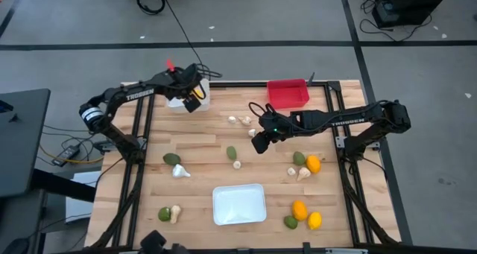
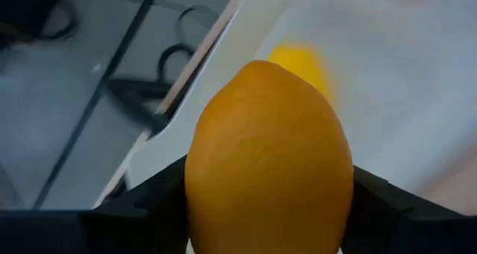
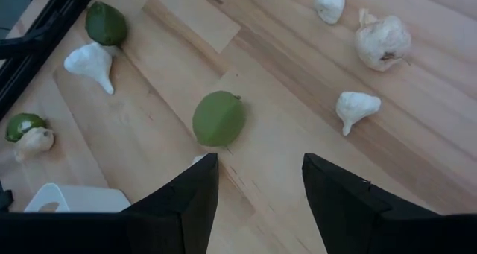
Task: Sort produce into baskets
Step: Put the yellow lemon into the top white bin
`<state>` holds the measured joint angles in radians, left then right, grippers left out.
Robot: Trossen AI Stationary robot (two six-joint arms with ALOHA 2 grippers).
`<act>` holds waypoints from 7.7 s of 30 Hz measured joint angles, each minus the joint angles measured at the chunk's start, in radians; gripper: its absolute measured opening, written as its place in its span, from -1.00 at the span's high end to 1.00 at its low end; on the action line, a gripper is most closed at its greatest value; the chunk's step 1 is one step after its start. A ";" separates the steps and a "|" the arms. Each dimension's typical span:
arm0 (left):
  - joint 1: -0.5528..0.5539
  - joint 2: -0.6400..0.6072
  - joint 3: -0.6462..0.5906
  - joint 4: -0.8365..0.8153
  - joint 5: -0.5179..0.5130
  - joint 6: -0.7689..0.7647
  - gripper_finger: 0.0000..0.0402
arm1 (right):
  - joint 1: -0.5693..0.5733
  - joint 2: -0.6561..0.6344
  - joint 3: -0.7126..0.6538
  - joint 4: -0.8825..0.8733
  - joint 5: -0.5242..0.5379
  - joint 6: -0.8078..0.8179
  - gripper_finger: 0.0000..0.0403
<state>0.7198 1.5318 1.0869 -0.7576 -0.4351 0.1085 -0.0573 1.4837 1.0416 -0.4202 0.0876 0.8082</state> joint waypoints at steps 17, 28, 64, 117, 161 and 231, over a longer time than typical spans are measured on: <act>0.038 -0.007 -0.038 -0.049 0.095 -0.086 -0.51 | -0.097 0.000 0.000 -0.001 -0.132 -0.044 -0.03; -0.021 -0.138 -0.008 0.018 0.292 -0.118 -0.51 | -0.131 -0.020 0.000 -0.390 -0.096 -0.099 -0.02; -0.455 -0.150 -0.008 0.322 0.408 -0.270 -0.51 | 0.223 -0.021 -0.104 -0.867 -0.135 0.268 -0.07; -0.504 -0.149 -0.207 1.089 0.422 -0.598 -0.51 | 0.007 -0.273 -0.141 0.369 0.170 -0.511 -0.10; -0.544 -0.138 -0.206 1.263 0.395 -0.570 -0.96 | 0.001 -0.241 -0.141 0.525 0.218 -0.969 -0.19; 0.086 -0.045 -0.068 0.584 0.694 -0.529 -0.25 | 0.068 -0.246 -0.140 -0.016 0.270 -0.087 -0.41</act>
<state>0.8053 1.4863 1.0187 -0.1737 0.2593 -0.4202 0.0106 1.2377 0.9016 -0.4360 0.3572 0.7213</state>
